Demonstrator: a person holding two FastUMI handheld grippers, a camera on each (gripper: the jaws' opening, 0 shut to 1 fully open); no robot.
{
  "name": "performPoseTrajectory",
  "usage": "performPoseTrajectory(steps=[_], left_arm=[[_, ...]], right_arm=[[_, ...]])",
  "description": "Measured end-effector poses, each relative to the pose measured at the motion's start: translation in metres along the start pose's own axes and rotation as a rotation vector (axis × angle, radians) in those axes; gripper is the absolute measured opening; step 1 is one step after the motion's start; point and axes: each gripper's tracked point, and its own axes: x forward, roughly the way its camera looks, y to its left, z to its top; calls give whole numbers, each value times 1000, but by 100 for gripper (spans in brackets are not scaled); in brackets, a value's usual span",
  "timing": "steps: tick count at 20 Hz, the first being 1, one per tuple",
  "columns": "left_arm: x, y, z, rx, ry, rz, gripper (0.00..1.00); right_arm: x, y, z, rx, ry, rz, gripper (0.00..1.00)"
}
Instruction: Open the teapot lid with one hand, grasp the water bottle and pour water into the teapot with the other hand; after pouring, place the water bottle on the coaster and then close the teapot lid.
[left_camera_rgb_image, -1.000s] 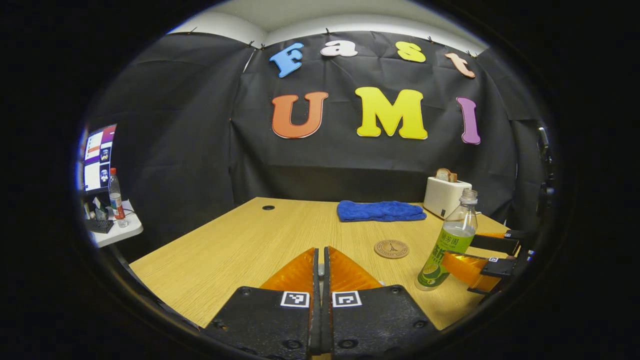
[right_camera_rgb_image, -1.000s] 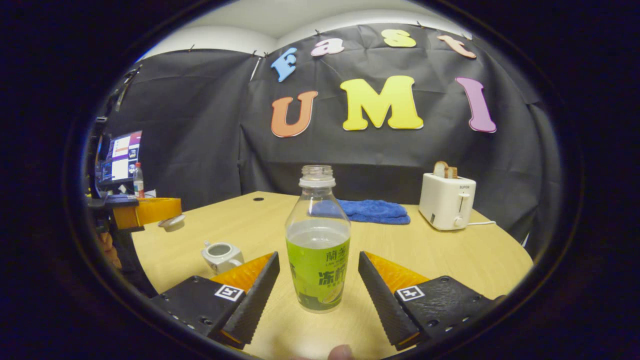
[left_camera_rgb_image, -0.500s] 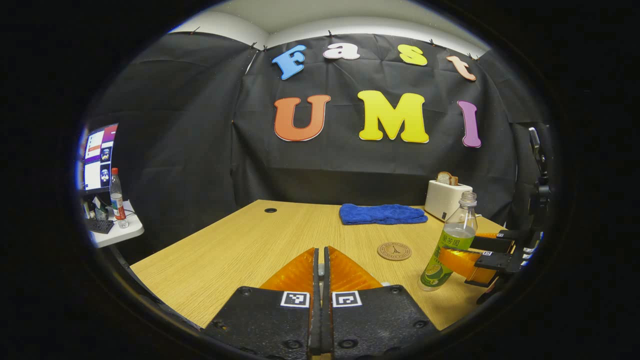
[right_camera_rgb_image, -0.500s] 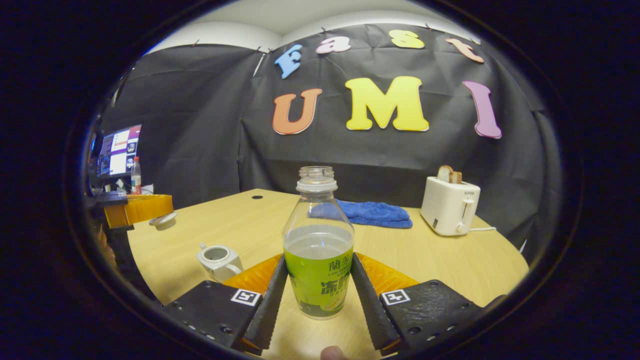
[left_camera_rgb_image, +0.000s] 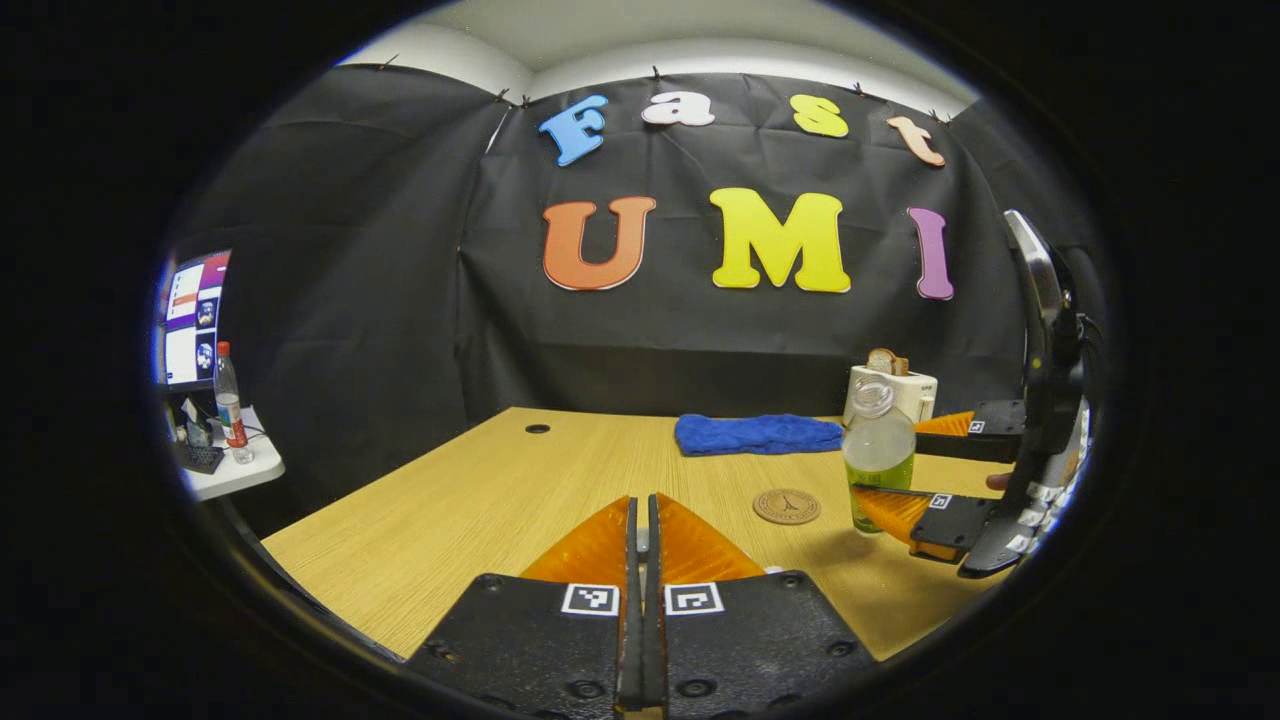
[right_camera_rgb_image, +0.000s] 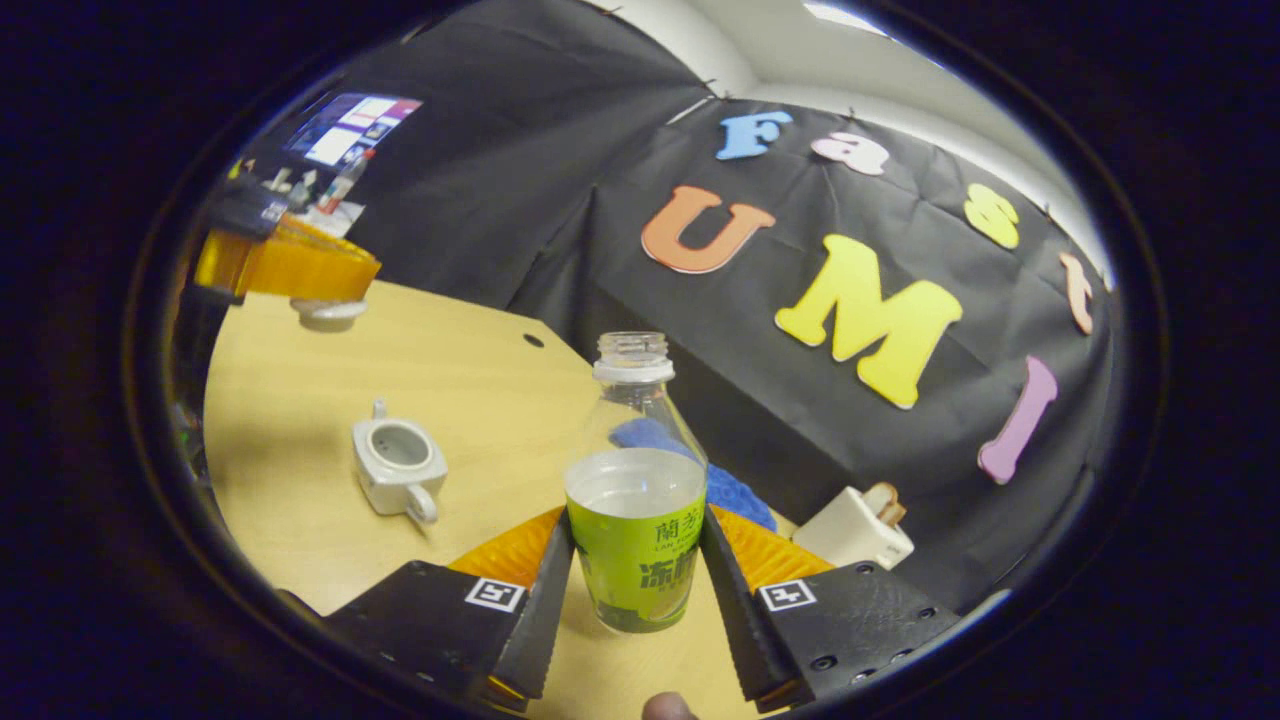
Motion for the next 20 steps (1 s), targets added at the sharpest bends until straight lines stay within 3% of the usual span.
performPoseTrajectory(steps=[13,20], left_arm=[[12,32,-8,-18,8,18,2],[10,40,-6,-22,9,18,2]], right_arm=[[21,26,-4,-629,-11,-66,70],[38,35,6,-870,-40,-67,70]])
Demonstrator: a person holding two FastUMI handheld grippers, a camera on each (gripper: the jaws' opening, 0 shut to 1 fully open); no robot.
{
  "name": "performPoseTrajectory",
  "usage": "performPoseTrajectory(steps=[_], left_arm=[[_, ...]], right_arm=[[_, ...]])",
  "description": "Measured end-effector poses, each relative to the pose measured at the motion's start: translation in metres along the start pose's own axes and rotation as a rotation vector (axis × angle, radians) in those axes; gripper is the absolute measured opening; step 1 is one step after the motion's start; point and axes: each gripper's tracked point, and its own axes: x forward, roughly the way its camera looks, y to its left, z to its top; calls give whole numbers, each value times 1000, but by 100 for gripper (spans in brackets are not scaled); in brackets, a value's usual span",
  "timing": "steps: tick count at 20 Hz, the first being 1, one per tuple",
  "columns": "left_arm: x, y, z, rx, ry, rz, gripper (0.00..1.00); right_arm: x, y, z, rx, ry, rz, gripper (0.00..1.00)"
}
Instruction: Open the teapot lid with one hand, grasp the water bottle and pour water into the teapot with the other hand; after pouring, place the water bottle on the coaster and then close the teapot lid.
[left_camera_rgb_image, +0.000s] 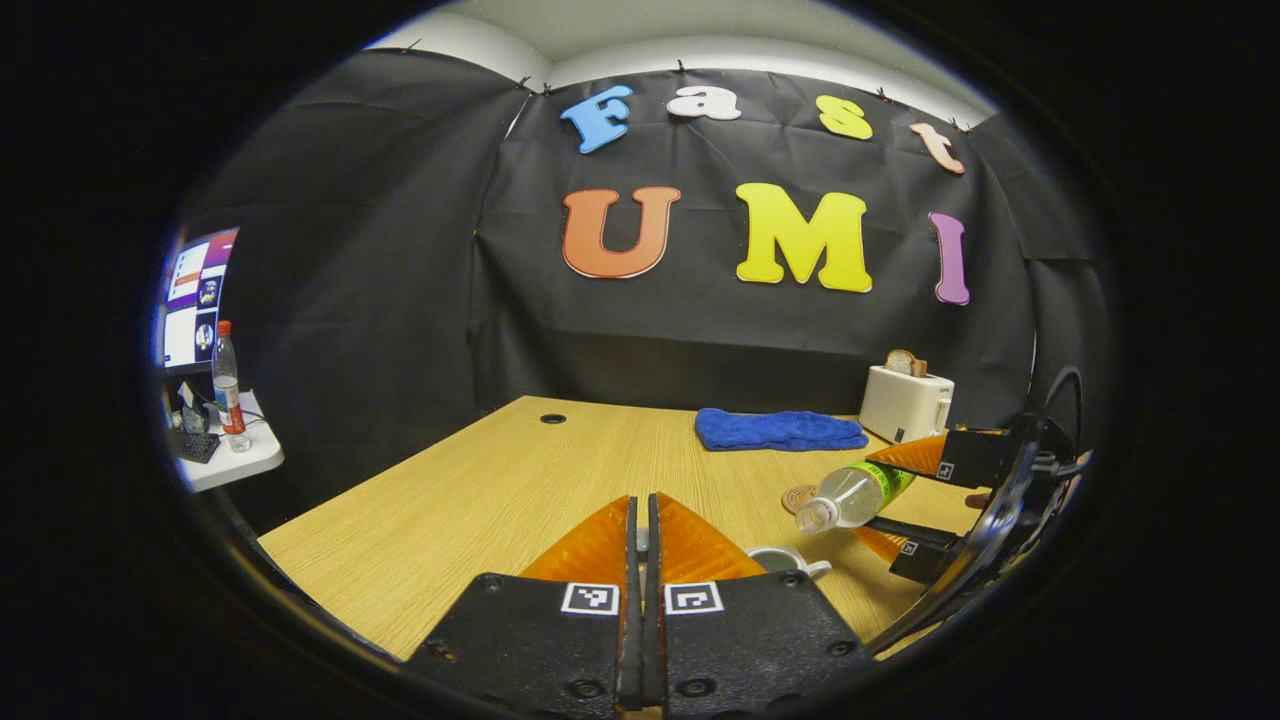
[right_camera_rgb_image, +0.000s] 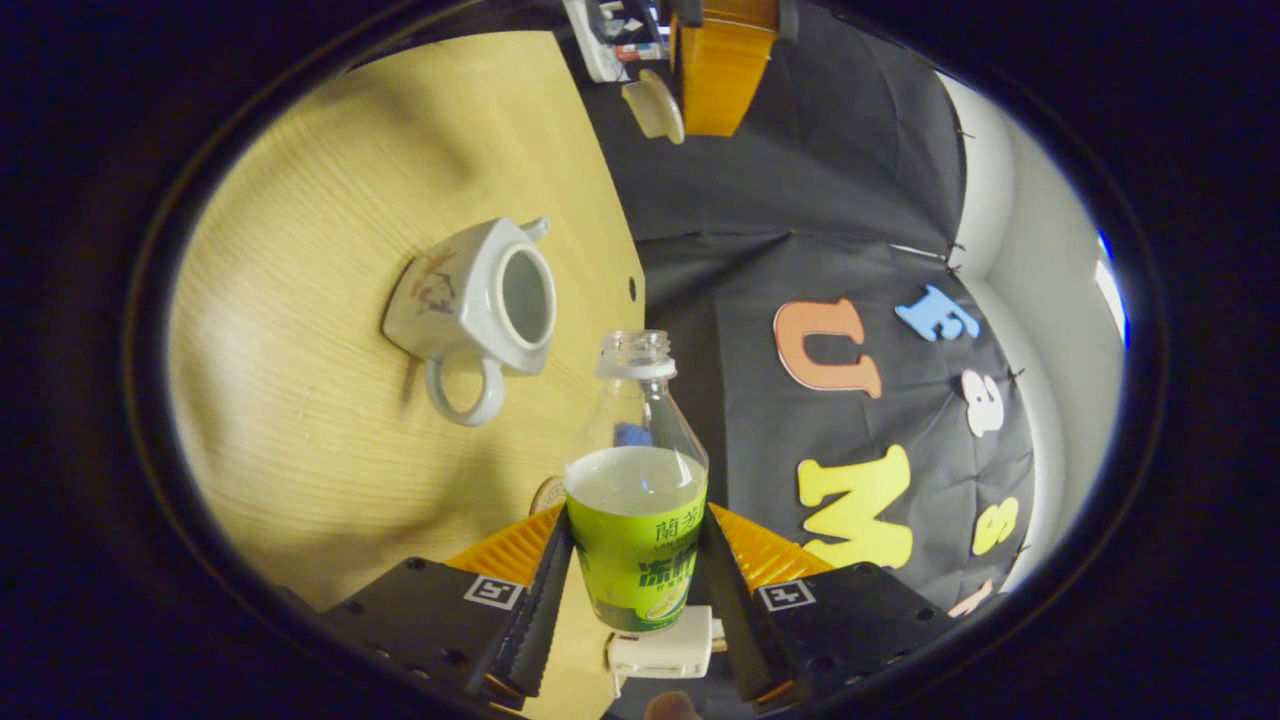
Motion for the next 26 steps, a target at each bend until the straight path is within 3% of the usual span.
performPoseTrajectory(steps=[10,19,26], left_arm=[[-1,5,1,-9,1,2,2],[-4,6,1,2,3,-2,2],[-5,13,-6,13,27,2,2]], right_arm=[[-5,-10,12,-290,-40,-59,70],[-6,-25,16,-462,-45,-85,70],[-4,-35,19,-526,-36,-97,70]])
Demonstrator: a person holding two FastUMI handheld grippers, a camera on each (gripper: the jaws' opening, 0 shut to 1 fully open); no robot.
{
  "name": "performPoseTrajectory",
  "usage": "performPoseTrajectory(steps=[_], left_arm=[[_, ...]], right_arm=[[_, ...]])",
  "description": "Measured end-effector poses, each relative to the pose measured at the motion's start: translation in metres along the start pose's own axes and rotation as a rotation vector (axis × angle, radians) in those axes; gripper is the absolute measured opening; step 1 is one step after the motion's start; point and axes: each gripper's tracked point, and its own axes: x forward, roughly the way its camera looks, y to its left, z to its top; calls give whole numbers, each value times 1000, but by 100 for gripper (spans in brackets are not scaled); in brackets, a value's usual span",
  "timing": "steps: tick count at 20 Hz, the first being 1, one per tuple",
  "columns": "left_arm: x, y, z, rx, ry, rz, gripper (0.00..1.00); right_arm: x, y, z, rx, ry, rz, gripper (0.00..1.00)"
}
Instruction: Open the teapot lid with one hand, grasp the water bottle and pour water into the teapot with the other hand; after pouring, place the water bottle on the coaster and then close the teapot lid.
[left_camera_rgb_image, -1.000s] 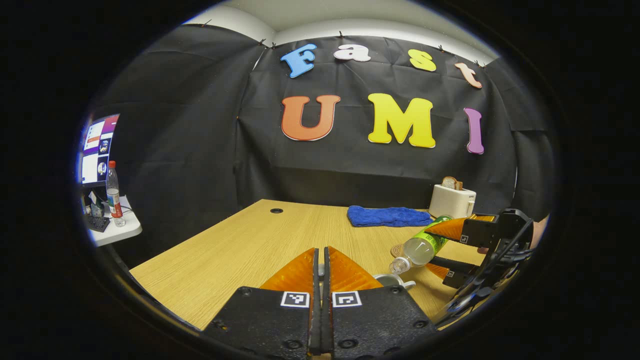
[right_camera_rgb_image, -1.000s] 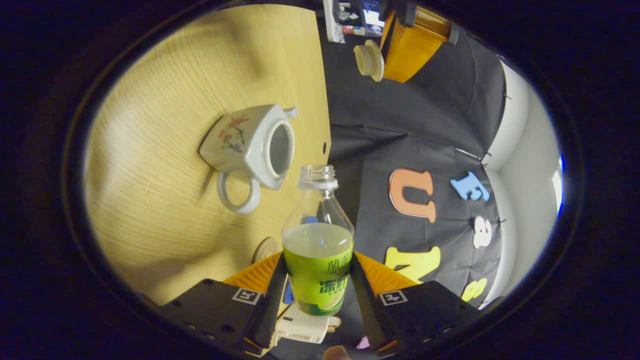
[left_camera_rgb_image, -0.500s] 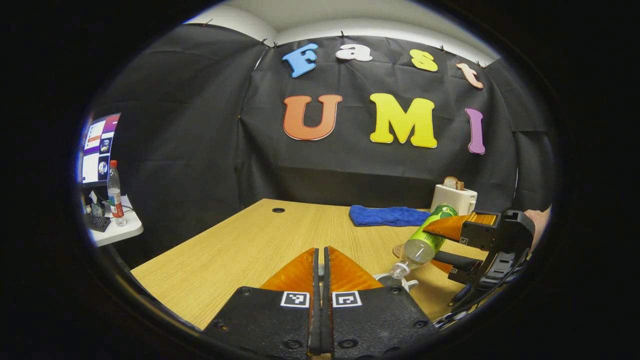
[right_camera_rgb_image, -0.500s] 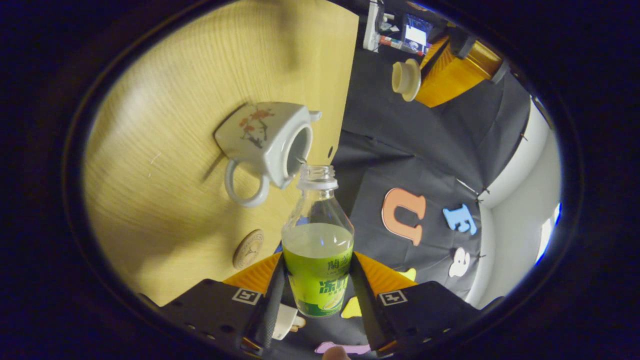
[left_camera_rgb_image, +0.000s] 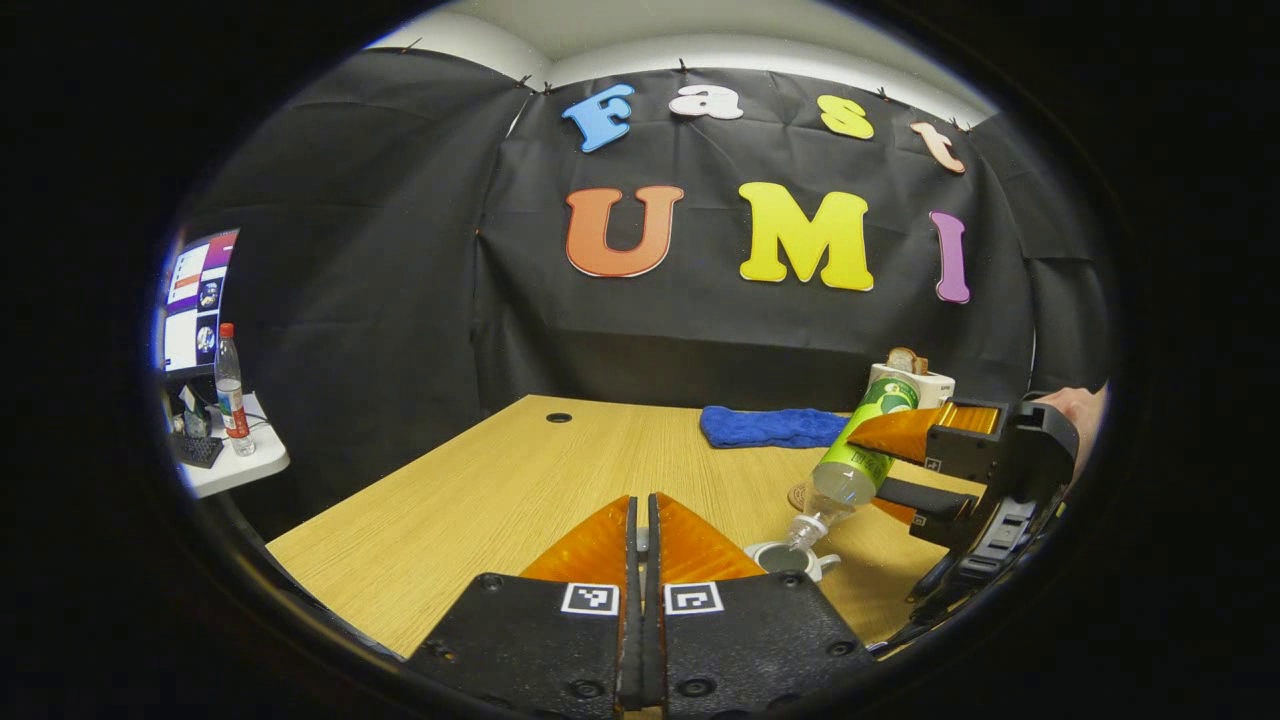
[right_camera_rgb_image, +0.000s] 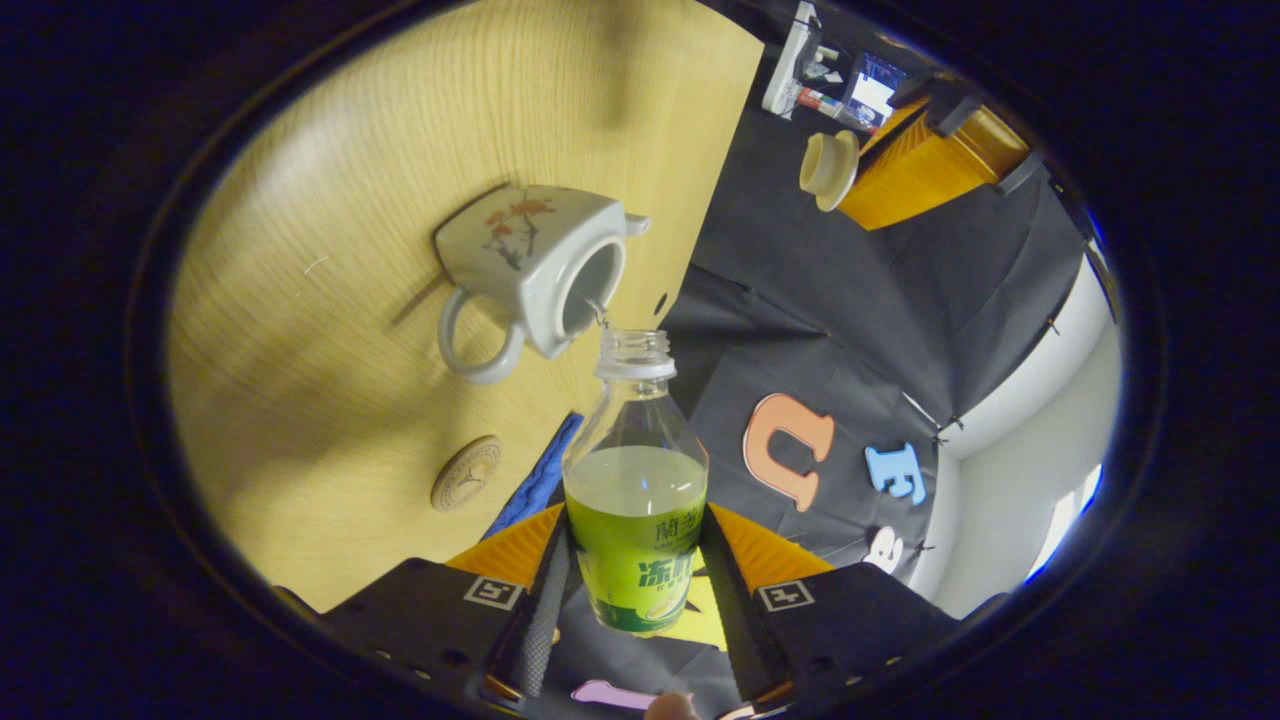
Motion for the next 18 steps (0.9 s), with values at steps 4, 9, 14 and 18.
performPoseTrajectory(steps=[4,9,14,18], left_arm=[[0,12,-4,8,21,7,2],[1,19,-8,14,22,8,2],[-1,28,-10,18,30,22,2],[1,37,-14,11,34,36,2]], right_arm=[[-2,-3,-2,-29,3,-5,70],[-3,-4,2,-57,3,-8,70],[-3,-5,2,-82,0,-17,70],[-1,-7,3,-89,2,-23,70]])
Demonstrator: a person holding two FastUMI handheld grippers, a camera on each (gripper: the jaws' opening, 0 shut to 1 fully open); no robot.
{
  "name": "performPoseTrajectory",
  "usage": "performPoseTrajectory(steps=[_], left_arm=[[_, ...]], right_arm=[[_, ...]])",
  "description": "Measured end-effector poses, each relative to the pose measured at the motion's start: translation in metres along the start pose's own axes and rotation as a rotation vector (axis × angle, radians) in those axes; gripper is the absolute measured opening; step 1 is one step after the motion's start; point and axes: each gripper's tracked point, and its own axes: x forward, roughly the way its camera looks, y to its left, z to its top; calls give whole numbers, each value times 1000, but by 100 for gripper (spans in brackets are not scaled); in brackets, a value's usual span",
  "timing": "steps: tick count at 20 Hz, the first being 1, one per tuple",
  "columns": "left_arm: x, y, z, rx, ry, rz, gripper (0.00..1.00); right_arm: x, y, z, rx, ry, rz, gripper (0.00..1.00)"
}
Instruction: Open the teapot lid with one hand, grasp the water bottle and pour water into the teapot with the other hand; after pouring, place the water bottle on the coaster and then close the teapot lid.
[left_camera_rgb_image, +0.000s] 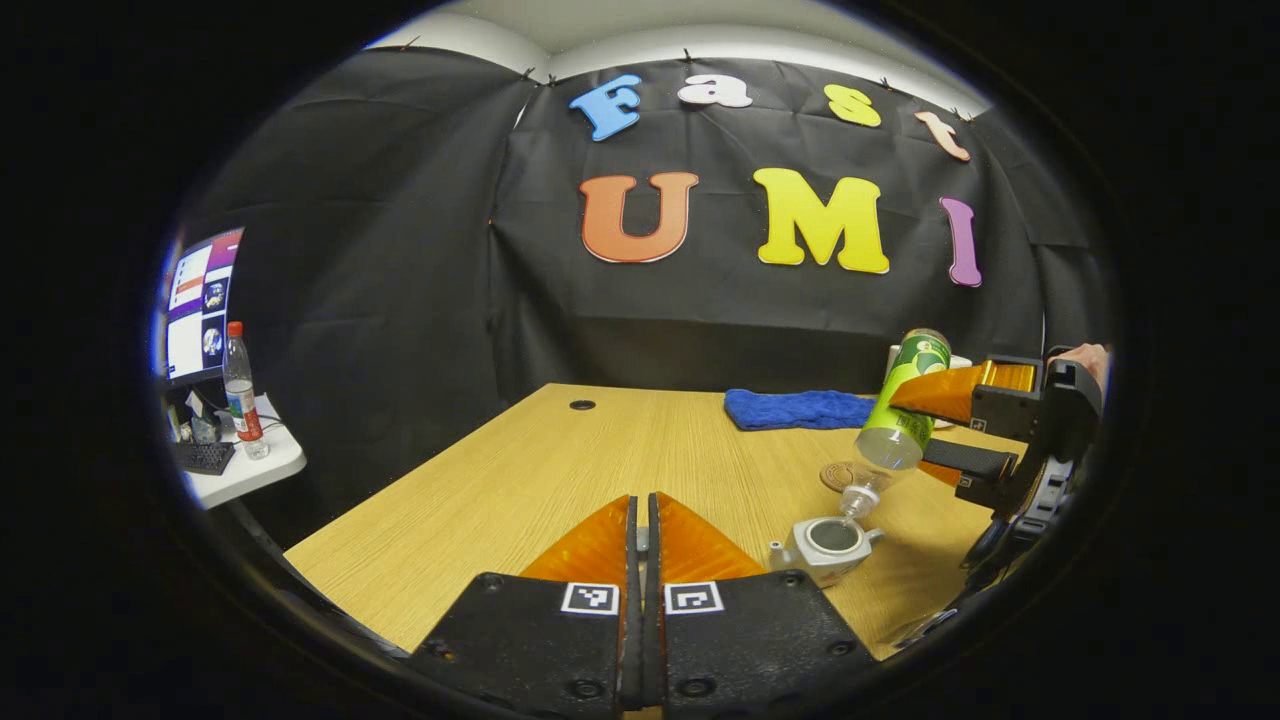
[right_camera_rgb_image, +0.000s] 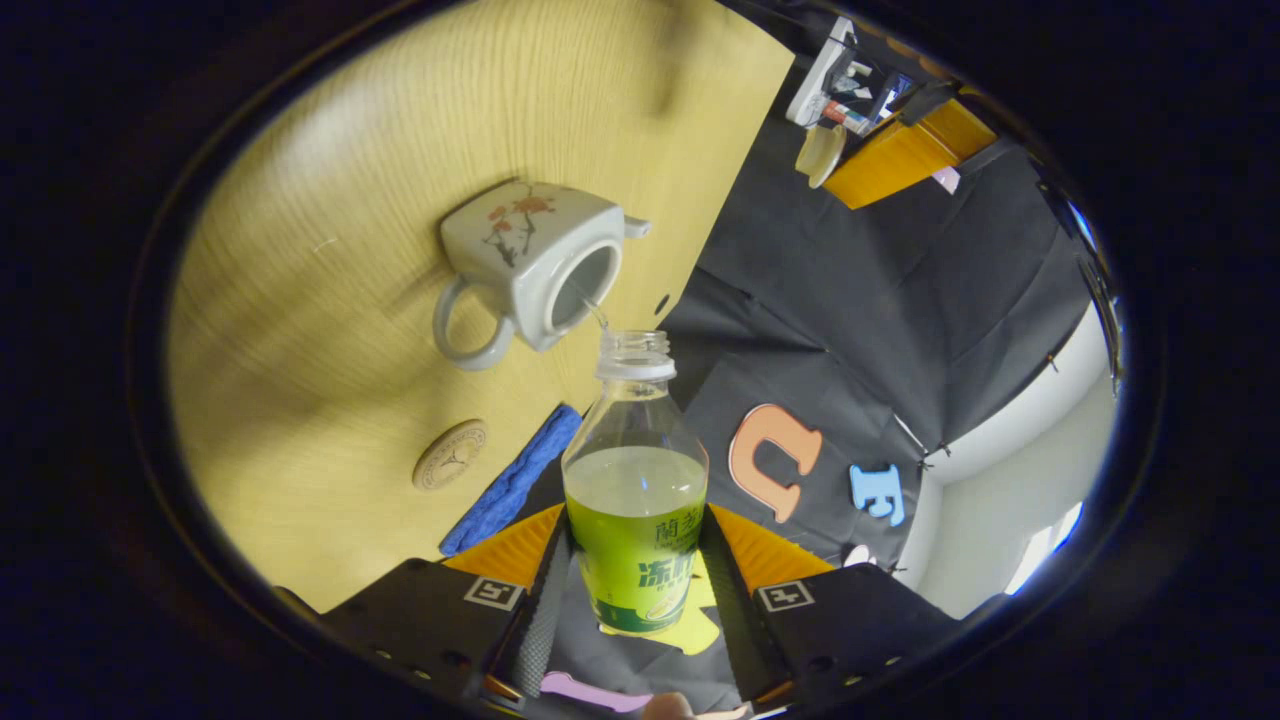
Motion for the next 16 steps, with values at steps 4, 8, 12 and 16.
performPoseTrajectory(steps=[4,8,12,16], left_arm=[[-2,9,3,-4,-6,20,2],[-4,9,2,-6,-9,27,2],[-5,7,2,-2,-10,27,2],[-6,7,3,3,-9,24,2]], right_arm=[[0,-3,2,-7,-6,-5,70],[1,-3,1,-16,-5,-5,70],[2,-8,1,-23,-9,-6,70],[2,-11,0,-29,-5,-11,70]])
